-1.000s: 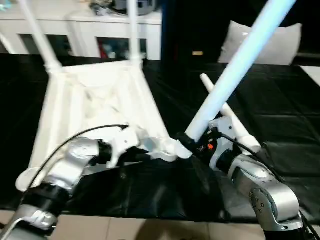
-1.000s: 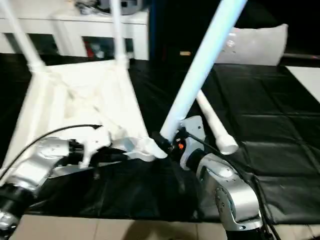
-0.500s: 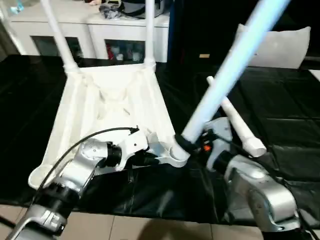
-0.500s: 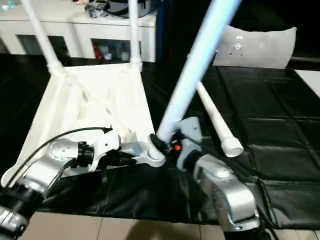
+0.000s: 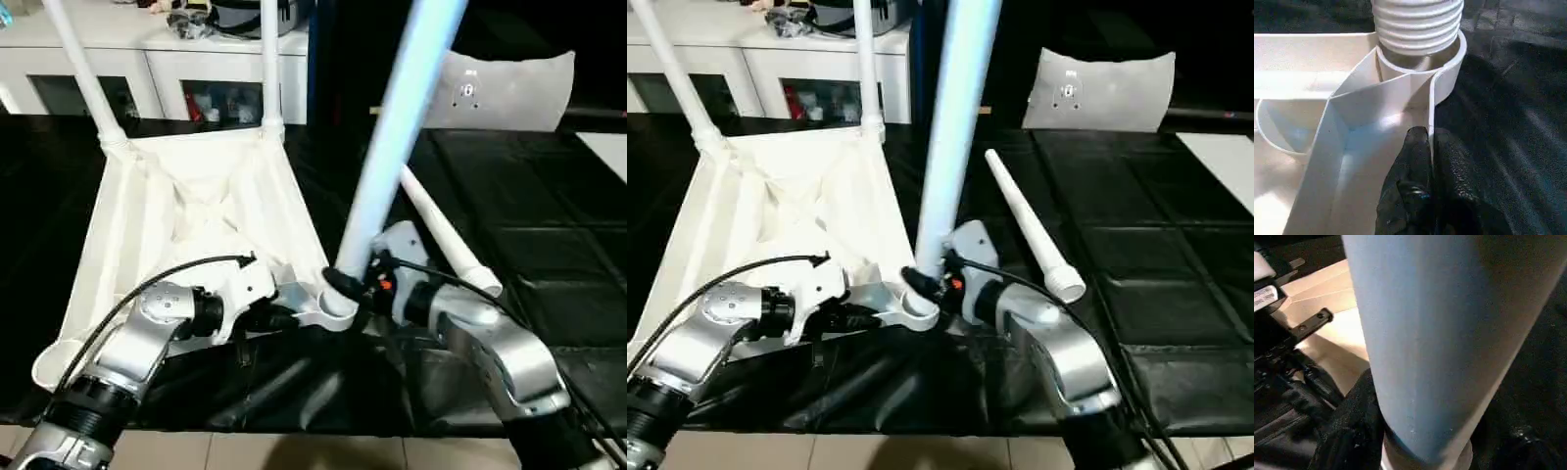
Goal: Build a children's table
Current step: Insert table leg to table base
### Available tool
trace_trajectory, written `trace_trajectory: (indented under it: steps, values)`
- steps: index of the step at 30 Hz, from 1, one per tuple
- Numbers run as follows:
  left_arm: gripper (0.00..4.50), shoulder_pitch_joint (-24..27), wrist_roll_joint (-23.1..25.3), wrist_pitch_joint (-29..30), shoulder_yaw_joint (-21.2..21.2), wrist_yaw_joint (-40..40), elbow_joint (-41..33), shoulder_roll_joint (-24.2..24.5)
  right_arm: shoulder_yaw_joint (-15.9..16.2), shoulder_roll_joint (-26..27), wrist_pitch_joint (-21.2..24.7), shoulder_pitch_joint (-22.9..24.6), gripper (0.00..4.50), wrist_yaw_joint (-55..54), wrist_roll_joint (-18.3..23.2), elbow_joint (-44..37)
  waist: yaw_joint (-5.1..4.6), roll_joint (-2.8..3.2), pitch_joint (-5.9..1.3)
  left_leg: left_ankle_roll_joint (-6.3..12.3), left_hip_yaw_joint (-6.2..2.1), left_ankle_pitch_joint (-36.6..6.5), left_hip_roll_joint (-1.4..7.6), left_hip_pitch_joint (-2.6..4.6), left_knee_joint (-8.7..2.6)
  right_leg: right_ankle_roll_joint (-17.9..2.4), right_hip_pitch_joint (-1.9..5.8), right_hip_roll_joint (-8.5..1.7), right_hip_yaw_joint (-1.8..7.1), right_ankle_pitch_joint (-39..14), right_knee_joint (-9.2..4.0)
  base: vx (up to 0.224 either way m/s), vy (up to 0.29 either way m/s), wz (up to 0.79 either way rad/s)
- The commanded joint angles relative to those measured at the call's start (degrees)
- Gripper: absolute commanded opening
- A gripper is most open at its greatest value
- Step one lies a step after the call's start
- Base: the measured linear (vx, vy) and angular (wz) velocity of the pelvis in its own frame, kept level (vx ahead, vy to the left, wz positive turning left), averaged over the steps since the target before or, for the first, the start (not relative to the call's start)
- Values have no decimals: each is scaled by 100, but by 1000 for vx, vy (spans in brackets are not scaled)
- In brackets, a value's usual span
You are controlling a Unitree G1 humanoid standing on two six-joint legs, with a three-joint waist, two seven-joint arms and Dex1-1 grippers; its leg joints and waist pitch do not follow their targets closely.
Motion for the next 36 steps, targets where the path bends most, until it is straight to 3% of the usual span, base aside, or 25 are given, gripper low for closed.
trace_trajectory:
  steps: [1, 8, 15, 23, 31, 36]
  values:
    - [0, 104, 87, -133, -323, -229, 96, 18, 109, -38, 3, -81, 191, 129, -43, 154, 10, -30, -283, 147, -17, -773, 227, -86, -417, -713, 301, -405, 265, -2157, -425, 0, 0, 0]
    - [0, 6, 188, -401, -440, -492, 143, 148, 249, -129, 170, -291, 191, 404, -75, 442, 5, -68, -302, 88, -25, -905, 239, -71, -427, -715, 293, -407, 267, -2163, -421, 0, 0, 0]
    - [0, -70, 185, -529, -517, -736, 75, 220, 220, -56, 124, -481, 191, 566, -59, 877, 6, -64, -321, 37, -21, -838, 246, -70, -426, -941, 314, -407, 266, -1693, -369, 0, 0, 0]
    - [0, -236, 174, -817, -545, -984, 252, 229, 276, -298, 345, -433, 191, 893, 47, 542, 38, -40, -317, 29, -26, -884, 261, -53, -437, -952, 323, -409, 270, -1650, -368, 0, 0, 0]
    - [0, -206, 50, -912, -537, -1181, 223, 242, 322, -512, 481, -301, 191, 1109, 103, 277, 100, -23, -301, -49, -29, -1134, 263, -34, -453, -865, 301, -413, 272, -1983, -413, 0, 0, 0]
    - [0, -278, 199, -1066, -532, -1055, 454, 204, 270, -558, 572, -297, 191, 1125, 125, 180, 113, -21, -310, -54, -29, -1023, 260, -42, -450, -892, 309, -401, 273, -1768, -399, 0, 0, 0]
